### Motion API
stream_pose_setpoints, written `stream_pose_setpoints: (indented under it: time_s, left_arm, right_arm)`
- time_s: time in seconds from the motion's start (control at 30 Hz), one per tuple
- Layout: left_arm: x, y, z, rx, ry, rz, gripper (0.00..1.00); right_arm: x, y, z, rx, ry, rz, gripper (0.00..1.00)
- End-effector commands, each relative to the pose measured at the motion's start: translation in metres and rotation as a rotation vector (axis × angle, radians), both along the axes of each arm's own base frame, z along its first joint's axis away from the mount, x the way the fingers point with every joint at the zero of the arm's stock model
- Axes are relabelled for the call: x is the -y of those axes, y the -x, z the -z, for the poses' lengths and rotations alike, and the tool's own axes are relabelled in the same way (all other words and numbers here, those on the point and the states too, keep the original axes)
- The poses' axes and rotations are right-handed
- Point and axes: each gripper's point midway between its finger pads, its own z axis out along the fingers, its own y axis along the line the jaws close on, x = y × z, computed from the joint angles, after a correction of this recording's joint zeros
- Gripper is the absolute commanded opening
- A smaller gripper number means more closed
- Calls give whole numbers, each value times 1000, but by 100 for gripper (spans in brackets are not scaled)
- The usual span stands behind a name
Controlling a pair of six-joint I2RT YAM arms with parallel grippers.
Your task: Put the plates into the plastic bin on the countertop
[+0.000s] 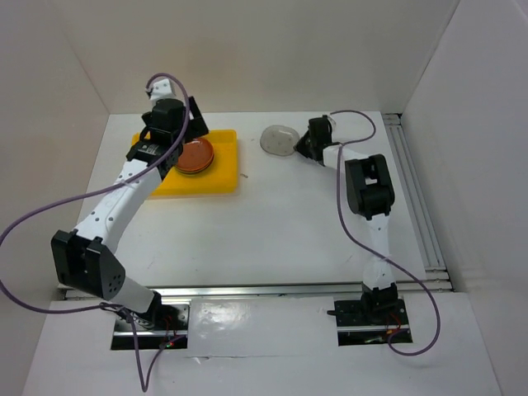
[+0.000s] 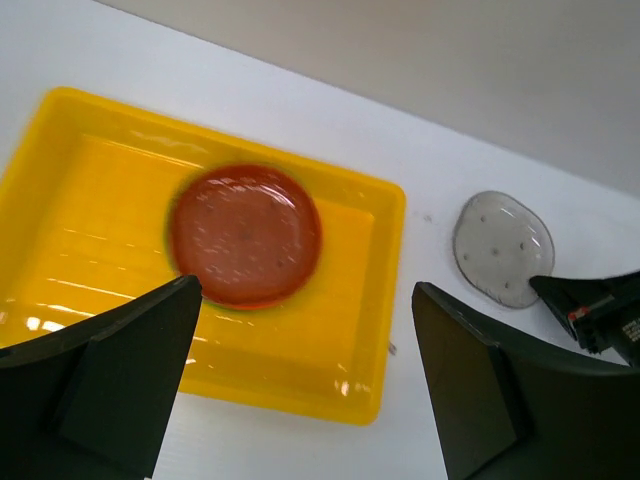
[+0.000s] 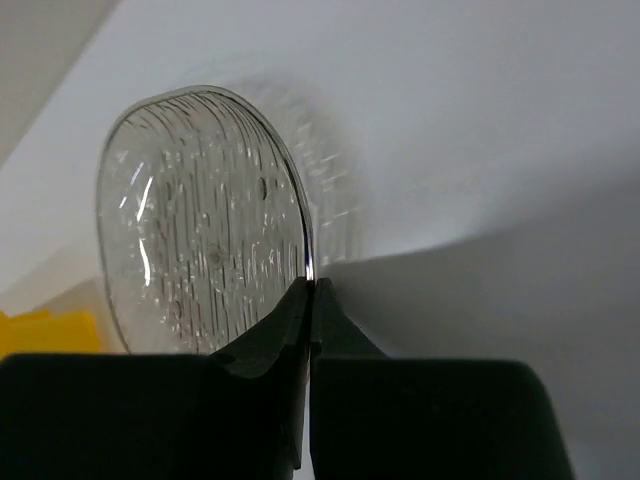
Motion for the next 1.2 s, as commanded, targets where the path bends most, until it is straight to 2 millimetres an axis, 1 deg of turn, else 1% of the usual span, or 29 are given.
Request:
stream_pose_setpoints:
  time_s: [0.0,0.03,0.07,0.1,0.13,0.17,0.2,0.23,0.27,0.3,0.33,0.37,0.4,0.43,0.47,0.5,0.53,0.6,0.63,0.7,0.73,0.8,0.9,0.93,0.97,1.0,1.03,1.13,1.17]
  left_arm:
    - [49,-5,-4,-6,-3,233,100]
    - [68,-5,-9,0,33,327,100]
    - [75,-5,-7,-15,44,364,100]
    - [83,-7,0,-40,55,399,100]
    - [93,-6,-1,-56,74,450,100]
    - [99,-6,2,-69,68,474,100]
    - [111,-6,12,-95,51,503,100]
    - [120,-6,9,-98,50,520,100]
    - [126,-3,16,-131,35,537,100]
    - [139,0,21,-146,30,575,100]
    - [146,-1,24,-153,32,593,100]
    - [150,-4,35,-186,34,604,100]
    - [158,-3,41,-206,37,626,100]
    - [160,-2,49,-236,38,633,100]
    - [161,-6,50,-243,38,633,100]
    - [164,-8,63,-277,39,639,100]
    - [165,-10,67,-294,45,634,100]
    - [165,-10,76,-325,42,632,100]
    - [165,-11,81,-336,41,631,100]
    - [165,-11,79,-336,41,631,97]
    - [165,-11,79,-336,41,631,93]
    - [164,-11,79,-335,37,623,80]
    - [162,-11,75,-325,33,615,68]
    - [162,-11,66,-307,35,617,64]
    - [168,-8,66,-308,39,635,52]
    - [168,-8,66,-308,39,635,45]
    - [168,-8,58,-290,41,636,40]
    - [168,-8,58,-289,41,636,34]
    - [169,-7,57,-290,45,644,27]
  right_arm:
    - [29,62,-44,-68,137,102,0]
    - [39,85,-36,-88,194,119,0]
    - [40,96,-50,-64,232,107,0]
    - [29,110,-93,15,236,84,0]
    - [30,129,-86,8,269,67,0]
    - [25,141,-92,26,277,44,0]
    - [13,154,-122,92,249,5,0]
    - [6,164,-127,106,213,-41,0]
    - [-2,180,-121,106,200,-79,0]
    - [-7,190,-144,164,165,-104,0]
    - [-21,200,-152,187,128,-150,0]
    - [-23,207,-153,204,110,-152,0]
    - [-30,213,-163,229,80,-174,0]
    - [-37,221,-179,267,50,-193,0]
    - [-41,225,-187,285,42,-203,0]
    - [-45,229,-198,313,30,-213,0]
    - [-53,235,-213,348,7,-221,0]
    - [-54,237,-225,384,4,-201,0]
    - [-54,237,-225,386,11,-189,0]
    - [-48,233,-230,389,26,-152,0]
    - [-51,233,-236,400,22,-151,0]
    - [-48,232,-238,399,30,-134,0]
    - [-48,232,-238,401,37,-120,0]
    - [-46,231,-236,393,45,-112,0]
    - [-44,231,-236,394,48,-104,0]
    - [-48,232,-240,402,42,-112,0]
    - [-51,232,-234,385,47,-124,0]
    - [-59,235,-239,398,20,-149,0]
    - [-58,237,-240,406,16,-148,0]
